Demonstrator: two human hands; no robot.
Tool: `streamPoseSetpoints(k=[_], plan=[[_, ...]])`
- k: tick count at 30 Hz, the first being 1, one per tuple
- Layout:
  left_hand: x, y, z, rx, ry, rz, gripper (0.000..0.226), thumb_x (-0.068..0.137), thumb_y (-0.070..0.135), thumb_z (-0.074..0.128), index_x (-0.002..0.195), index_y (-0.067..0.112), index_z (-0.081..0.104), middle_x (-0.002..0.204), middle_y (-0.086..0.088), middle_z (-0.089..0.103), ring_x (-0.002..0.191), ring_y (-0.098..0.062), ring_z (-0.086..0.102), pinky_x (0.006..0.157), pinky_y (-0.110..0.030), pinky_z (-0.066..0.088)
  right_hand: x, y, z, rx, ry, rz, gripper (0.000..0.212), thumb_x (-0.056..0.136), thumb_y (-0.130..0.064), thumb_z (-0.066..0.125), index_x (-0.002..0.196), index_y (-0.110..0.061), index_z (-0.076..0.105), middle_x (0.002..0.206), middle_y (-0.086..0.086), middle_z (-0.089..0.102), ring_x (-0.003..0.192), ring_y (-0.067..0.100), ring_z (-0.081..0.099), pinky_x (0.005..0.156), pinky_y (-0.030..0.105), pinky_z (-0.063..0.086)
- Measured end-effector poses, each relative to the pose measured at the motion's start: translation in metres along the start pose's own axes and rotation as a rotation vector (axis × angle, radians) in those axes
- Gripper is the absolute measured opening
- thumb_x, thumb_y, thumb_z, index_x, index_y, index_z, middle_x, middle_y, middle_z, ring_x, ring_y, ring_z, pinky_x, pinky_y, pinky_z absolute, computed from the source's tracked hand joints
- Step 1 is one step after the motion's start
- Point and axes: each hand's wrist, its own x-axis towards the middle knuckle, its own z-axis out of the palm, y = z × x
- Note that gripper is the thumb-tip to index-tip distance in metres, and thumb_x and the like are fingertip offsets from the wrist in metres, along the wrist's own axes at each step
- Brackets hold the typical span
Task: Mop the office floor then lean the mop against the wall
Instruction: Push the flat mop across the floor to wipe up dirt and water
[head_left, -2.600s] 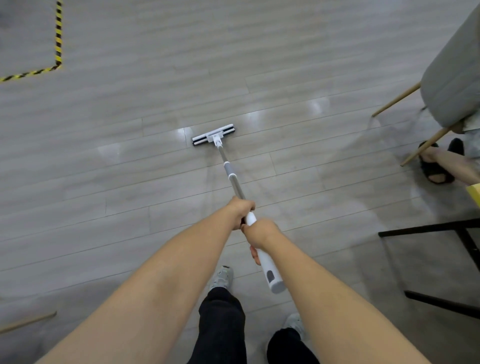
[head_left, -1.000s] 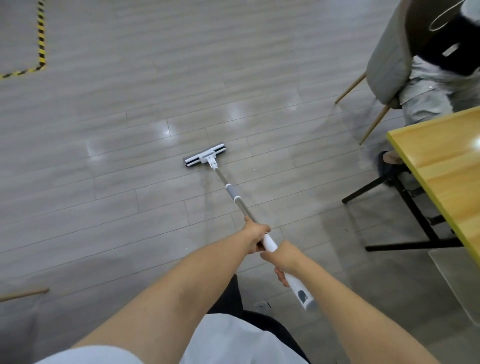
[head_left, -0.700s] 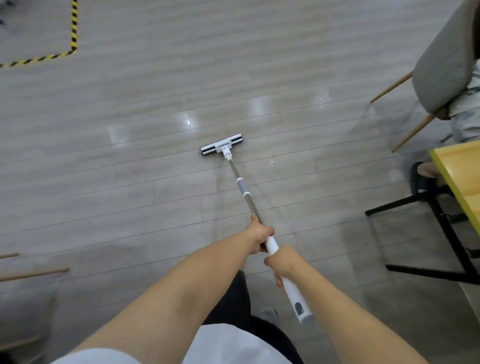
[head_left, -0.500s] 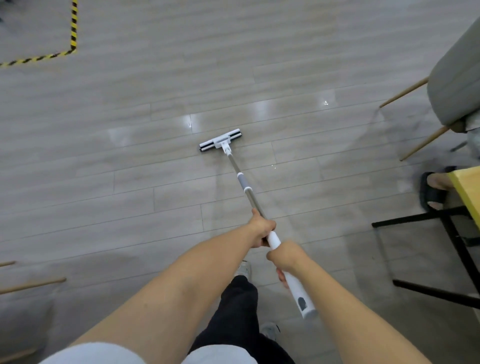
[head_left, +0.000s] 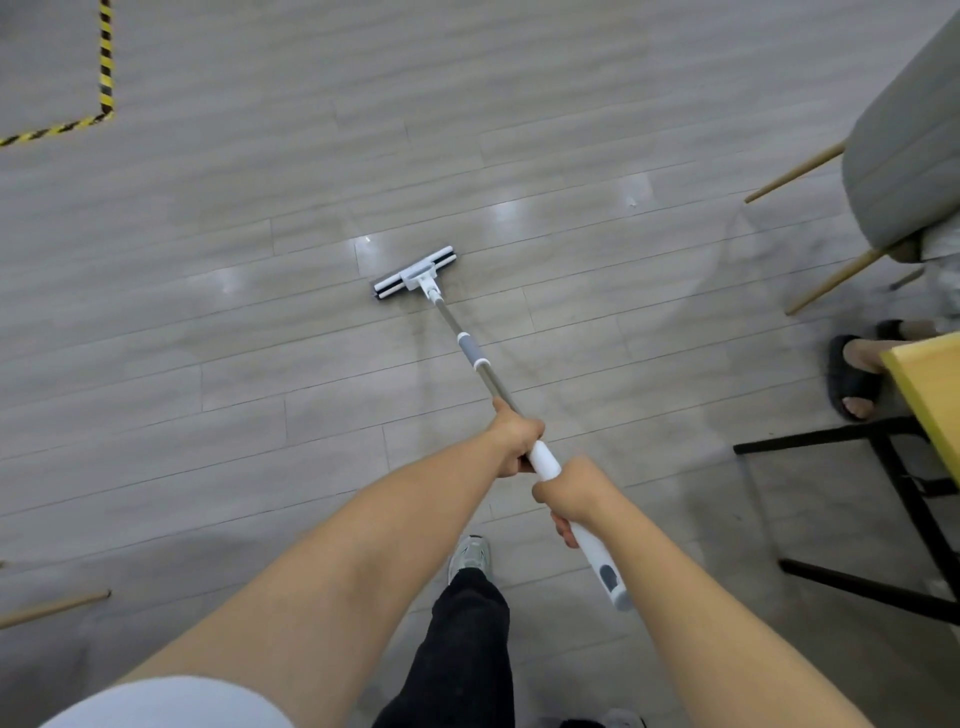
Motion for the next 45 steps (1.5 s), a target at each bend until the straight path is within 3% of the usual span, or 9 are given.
streamPoseSetpoints(k=[12,17,20,26,28,34,40,43,45], plan=[[-0.113,-0.187,0.202,0.063,-0.115,-0.017,0.087,0.095,0.004,0.048,0.154,0.036,-0.006,0.101,-0.009,0.053,0.080,-0.024,0.061,0.075,-0.047,0.061,-0.113,0.277,-0.038,-0.007,0.041,0.086,0.023,0.088,-0.010,0.056,0.105,0.005,0.056,0.050,0.012,0.057,0.039,0.024,0.052,0.049,0.031,0.049],[-0.169,-0.252,0.296,0.114,-0.201,-0.042,0.096,0.097,0.006,0.046,0.152,0.040,-0.026,0.097,-0.010,0.054,0.076,-0.023,0.061,0.055,-0.039,0.056,-0.170,0.393,-0.069,0.018,0.075,0.138,0.025,0.088,-0.012,0.059,0.106,0.005,0.054,0.057,0.017,0.060,0.039,0.025,0.052,0.048,0.030,0.047],[-0.190,-0.273,0.315,0.145,-0.234,-0.061,0.097,0.099,0.009,0.044,0.149,0.038,-0.033,0.094,-0.009,0.054,0.072,-0.021,0.061,0.054,-0.037,0.056,-0.187,0.427,-0.065,0.090,0.066,0.160,0.025,0.088,-0.010,0.059,0.107,0.004,0.053,0.057,0.018,0.059,0.040,0.026,0.051,0.047,0.030,0.046],[-0.185,-0.277,0.293,0.208,-0.210,-0.044,0.099,0.098,0.011,0.049,0.151,0.035,-0.031,0.100,-0.010,0.055,0.076,-0.023,0.062,0.076,-0.044,0.060,-0.184,0.414,-0.040,0.131,0.050,0.147,0.026,0.088,-0.012,0.059,0.109,0.002,0.050,0.055,0.016,0.059,0.042,0.024,0.052,0.054,0.032,0.048],[-0.180,-0.272,0.286,0.229,-0.200,-0.038,0.098,0.098,0.010,0.049,0.152,0.034,-0.030,0.107,-0.013,0.056,0.079,-0.025,0.063,0.076,-0.045,0.060,-0.180,0.401,-0.037,0.132,0.050,0.136,0.023,0.089,-0.010,0.056,0.106,0.003,0.050,0.053,0.016,0.057,0.041,0.025,0.051,0.051,0.032,0.046],[-0.154,-0.230,0.267,0.243,-0.170,-0.005,0.092,0.095,0.005,0.049,0.154,0.030,-0.016,0.097,-0.013,0.057,0.081,-0.027,0.065,0.073,-0.046,0.061,-0.161,0.349,-0.047,0.146,0.068,0.131,0.015,0.090,-0.009,0.054,0.098,0.003,0.052,0.048,0.014,0.053,0.039,0.025,0.049,0.049,0.032,0.046],[-0.114,-0.172,0.235,0.303,-0.159,-0.013,0.095,0.097,0.007,0.047,0.154,0.033,-0.024,0.096,-0.012,0.055,0.078,-0.025,0.063,0.062,-0.039,0.059,-0.127,0.284,-0.054,0.157,0.051,0.126,0.013,0.091,-0.011,0.052,0.097,0.001,0.051,0.049,0.014,0.056,0.039,0.027,0.052,0.053,0.034,0.050],[-0.083,-0.140,0.218,0.341,-0.152,-0.012,0.095,0.097,0.008,0.048,0.153,0.034,-0.024,0.097,-0.012,0.056,0.079,-0.026,0.064,0.065,-0.040,0.060,-0.099,0.248,-0.055,0.209,0.060,0.150,0.015,0.091,-0.010,0.053,0.101,0.001,0.051,0.050,0.015,0.056,0.041,0.026,0.051,0.054,0.035,0.050],[-0.060,-0.114,0.203,0.370,-0.146,-0.004,0.089,0.096,0.008,0.049,0.155,0.031,-0.014,0.097,-0.013,0.057,0.079,-0.026,0.064,0.069,-0.043,0.062,-0.079,0.218,-0.057,0.241,0.062,0.177,0.016,0.091,-0.011,0.054,0.102,0.000,0.052,0.050,0.013,0.056,0.041,0.026,0.050,0.053,0.035,0.051]])
